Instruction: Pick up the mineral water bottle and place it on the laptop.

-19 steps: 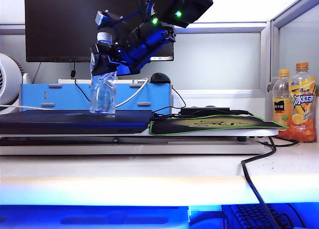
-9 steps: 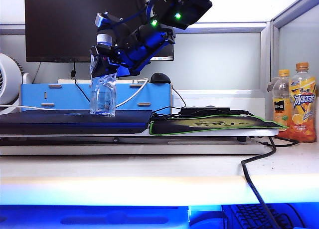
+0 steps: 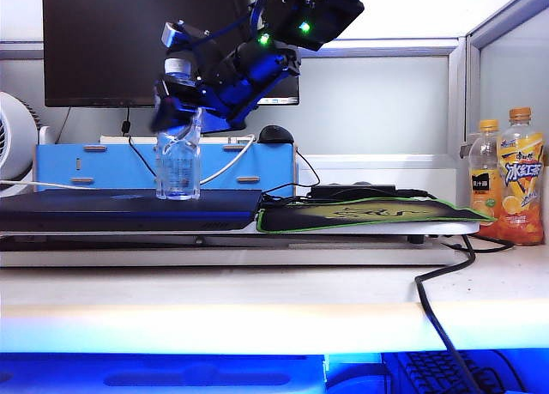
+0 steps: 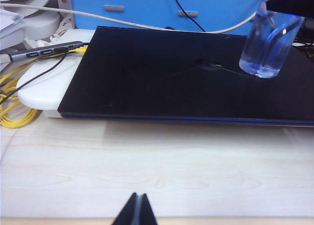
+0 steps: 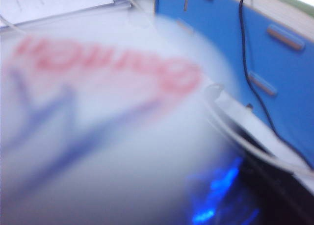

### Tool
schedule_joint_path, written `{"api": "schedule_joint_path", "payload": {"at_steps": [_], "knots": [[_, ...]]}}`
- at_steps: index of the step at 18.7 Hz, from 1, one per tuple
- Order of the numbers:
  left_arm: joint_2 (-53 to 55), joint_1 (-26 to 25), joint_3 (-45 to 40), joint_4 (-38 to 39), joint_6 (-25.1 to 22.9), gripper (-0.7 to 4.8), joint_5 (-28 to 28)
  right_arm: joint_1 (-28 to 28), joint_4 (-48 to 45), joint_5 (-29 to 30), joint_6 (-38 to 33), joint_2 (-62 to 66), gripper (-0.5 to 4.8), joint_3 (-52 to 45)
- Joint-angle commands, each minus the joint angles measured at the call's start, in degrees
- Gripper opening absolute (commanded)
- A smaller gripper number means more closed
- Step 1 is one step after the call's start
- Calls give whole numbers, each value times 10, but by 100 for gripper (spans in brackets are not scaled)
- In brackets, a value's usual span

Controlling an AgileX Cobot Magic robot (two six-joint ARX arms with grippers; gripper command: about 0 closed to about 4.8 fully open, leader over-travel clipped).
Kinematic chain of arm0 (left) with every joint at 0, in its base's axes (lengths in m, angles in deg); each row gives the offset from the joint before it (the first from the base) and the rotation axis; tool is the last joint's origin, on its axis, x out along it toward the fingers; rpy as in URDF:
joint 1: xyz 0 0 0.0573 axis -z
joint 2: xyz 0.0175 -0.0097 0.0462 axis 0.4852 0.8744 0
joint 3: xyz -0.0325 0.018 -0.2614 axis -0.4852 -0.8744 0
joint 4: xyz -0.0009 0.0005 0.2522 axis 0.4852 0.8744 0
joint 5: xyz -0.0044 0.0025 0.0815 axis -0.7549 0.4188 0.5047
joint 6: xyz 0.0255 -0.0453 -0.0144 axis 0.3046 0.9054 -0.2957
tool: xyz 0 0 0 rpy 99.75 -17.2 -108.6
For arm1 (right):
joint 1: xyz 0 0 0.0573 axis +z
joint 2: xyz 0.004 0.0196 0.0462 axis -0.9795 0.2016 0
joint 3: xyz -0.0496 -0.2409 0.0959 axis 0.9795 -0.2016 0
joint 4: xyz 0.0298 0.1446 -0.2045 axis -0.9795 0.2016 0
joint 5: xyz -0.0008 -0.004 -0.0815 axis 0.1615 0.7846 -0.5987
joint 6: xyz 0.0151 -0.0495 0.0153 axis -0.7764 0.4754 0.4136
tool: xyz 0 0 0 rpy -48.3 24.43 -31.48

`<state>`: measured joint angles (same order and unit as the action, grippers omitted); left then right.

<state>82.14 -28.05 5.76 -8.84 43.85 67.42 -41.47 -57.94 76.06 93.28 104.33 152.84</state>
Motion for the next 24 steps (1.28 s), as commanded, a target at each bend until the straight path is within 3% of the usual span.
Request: {"api": "schedule_joint_path", "payload": {"at_steps": [1,17,24], "knots": [[0,-1,1,-3,0,-2,-2,3,-22,-7,0,-4,464,6],[0,-1,1,-3,0,-2,-2,3,-31,-20,1,-84,464,7],[0,-1,1,-3,0,-2,-2,2,73,-269,63,-193,464,7]]}}
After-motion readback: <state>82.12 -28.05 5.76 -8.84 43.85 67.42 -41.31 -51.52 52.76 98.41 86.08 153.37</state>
